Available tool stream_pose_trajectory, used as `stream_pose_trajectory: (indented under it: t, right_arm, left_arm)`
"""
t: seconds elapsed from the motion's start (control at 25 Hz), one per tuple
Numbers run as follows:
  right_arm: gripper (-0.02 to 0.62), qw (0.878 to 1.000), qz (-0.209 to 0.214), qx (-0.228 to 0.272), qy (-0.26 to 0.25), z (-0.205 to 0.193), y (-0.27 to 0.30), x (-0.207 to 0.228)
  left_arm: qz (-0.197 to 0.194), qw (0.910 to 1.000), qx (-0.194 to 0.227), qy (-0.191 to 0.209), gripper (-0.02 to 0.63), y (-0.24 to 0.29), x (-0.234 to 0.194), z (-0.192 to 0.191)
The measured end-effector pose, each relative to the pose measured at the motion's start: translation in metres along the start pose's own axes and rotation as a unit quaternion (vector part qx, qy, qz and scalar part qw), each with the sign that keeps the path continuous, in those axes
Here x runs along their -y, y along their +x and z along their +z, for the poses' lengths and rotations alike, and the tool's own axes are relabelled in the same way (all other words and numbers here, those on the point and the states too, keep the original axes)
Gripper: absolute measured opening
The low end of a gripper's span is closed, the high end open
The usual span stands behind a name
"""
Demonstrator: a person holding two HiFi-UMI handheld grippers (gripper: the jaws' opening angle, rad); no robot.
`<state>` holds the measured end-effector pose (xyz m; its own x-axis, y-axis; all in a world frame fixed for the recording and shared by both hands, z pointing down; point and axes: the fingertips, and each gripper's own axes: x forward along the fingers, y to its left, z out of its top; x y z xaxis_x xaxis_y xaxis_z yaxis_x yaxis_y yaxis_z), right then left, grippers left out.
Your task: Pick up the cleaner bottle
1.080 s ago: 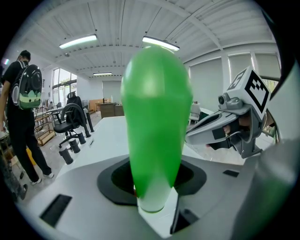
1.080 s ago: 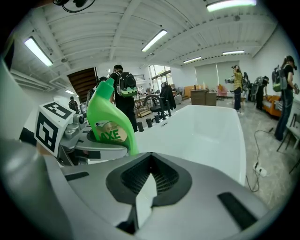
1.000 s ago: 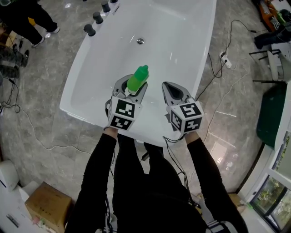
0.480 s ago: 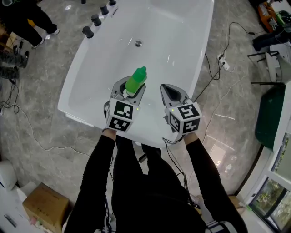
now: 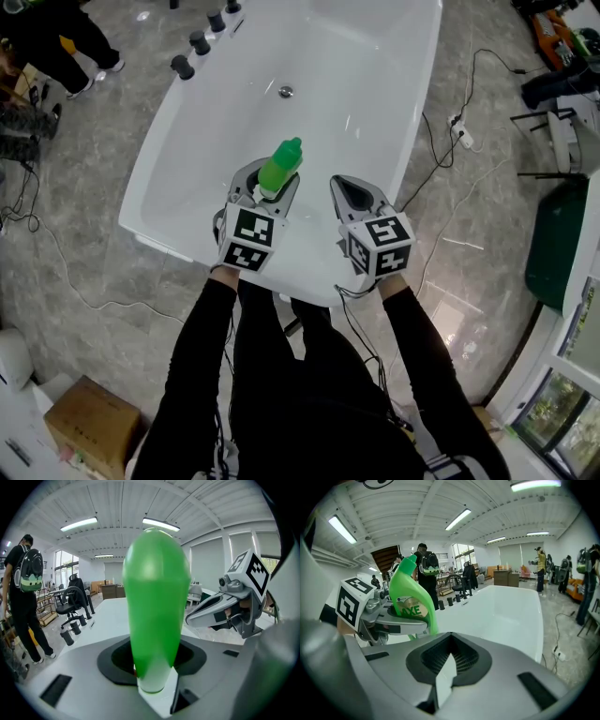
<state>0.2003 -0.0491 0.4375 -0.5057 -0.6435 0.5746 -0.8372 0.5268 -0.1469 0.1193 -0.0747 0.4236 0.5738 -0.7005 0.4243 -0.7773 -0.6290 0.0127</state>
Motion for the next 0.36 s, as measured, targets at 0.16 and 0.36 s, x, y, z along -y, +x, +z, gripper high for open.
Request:
stream_pose_trajectory:
  t: [0.16, 0.36]
  right_arm:
    - [0.0, 1.0, 0.0, -0.002, 0.0, 0.0001, 0.0015, 0.0005]
    - [0.001, 1.0, -0.002, -0.002, -0.001, -0.001, 0.0001, -0.0002]
  left_arm:
    - [0.001, 1.0, 0.001, -0.001, 0.193, 0.0011, -0.0013, 0.0002]
    - [0.002, 1.0, -0.001, -0.001, 0.193, -0.0005, -0.0013, -0.0032]
